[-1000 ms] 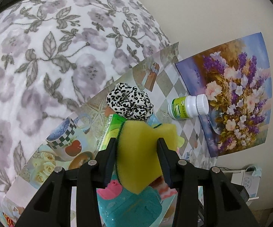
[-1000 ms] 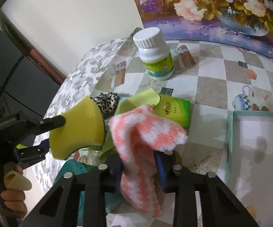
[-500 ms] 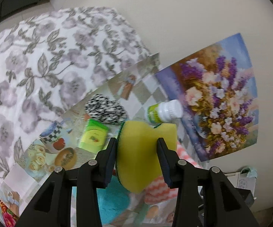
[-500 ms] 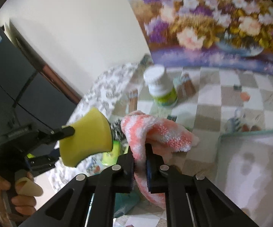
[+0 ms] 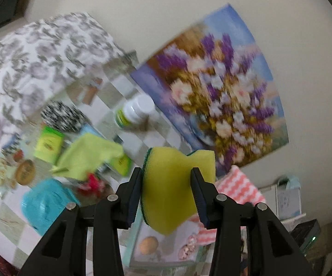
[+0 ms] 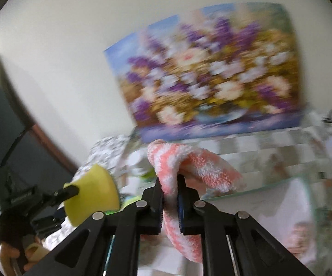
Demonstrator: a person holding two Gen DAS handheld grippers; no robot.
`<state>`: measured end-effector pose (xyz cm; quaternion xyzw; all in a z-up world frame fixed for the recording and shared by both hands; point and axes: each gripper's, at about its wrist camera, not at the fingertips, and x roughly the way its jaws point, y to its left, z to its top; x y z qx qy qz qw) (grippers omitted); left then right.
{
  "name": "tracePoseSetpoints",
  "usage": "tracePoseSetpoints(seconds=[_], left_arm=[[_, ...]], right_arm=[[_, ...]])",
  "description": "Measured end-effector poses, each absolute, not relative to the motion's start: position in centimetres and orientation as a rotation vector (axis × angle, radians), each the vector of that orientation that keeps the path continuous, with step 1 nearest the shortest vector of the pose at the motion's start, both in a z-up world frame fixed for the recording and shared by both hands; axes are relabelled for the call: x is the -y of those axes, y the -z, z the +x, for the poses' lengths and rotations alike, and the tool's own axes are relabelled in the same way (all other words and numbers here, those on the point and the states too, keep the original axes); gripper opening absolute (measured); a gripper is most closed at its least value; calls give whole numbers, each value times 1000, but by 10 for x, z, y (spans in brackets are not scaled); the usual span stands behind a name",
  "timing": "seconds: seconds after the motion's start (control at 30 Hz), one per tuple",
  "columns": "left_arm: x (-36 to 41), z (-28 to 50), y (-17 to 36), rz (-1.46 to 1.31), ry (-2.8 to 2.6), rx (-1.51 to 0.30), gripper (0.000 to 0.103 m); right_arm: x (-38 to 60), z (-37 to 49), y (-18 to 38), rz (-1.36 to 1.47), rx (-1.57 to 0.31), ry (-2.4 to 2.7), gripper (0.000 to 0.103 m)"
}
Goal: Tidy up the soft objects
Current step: 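Carry the sponge and towel into the tray and open both tools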
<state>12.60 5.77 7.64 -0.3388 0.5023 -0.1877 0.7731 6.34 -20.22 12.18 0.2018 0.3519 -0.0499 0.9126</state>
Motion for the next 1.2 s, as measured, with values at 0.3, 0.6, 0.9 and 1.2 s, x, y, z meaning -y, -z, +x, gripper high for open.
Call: tracePoseSetpoints(seconds=[0.3, 0.6, 0.9, 1.2], left_arm=[[16, 112, -45, -637, 491, -1194, 44], [77, 97, -4, -517, 566, -1284, 44], [92, 94, 39, -477, 572, -1358, 44], [103, 90, 60, -379, 534, -1439, 45]], right_arm=[[293, 17, -120, 475, -707, 369, 10], [339, 5, -75, 546, -802, 469, 14], [332, 26, -16, 561, -967, 443, 14], [330, 33, 31, 555, -1115, 473, 26]])
